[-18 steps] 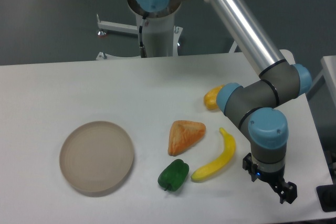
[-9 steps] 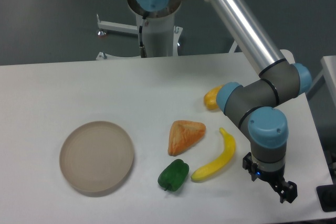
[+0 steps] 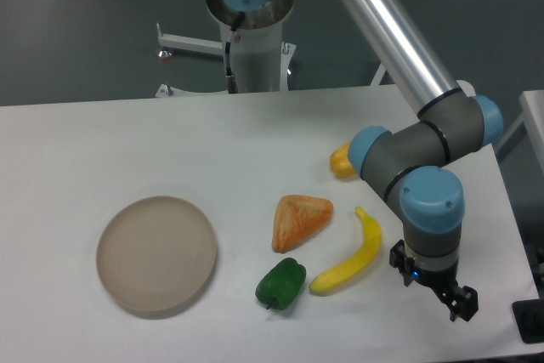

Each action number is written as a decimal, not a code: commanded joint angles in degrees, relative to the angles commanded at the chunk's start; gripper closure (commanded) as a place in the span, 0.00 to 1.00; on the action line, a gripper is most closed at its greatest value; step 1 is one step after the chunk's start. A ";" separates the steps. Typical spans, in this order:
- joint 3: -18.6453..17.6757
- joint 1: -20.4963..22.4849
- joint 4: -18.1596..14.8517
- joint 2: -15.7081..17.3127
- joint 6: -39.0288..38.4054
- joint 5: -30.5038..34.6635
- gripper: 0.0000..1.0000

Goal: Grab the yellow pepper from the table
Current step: 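Raise the gripper and move it over the yellow pepper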

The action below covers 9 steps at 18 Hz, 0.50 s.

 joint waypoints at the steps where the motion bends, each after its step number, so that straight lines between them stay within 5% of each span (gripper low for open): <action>1: -0.88 0.35 -0.88 0.62 0.26 0.00 0.00; 6: -7.29 2.81 -9.48 7.64 4.55 0.00 0.00; 9: -14.74 3.87 -10.64 13.00 9.83 0.09 0.00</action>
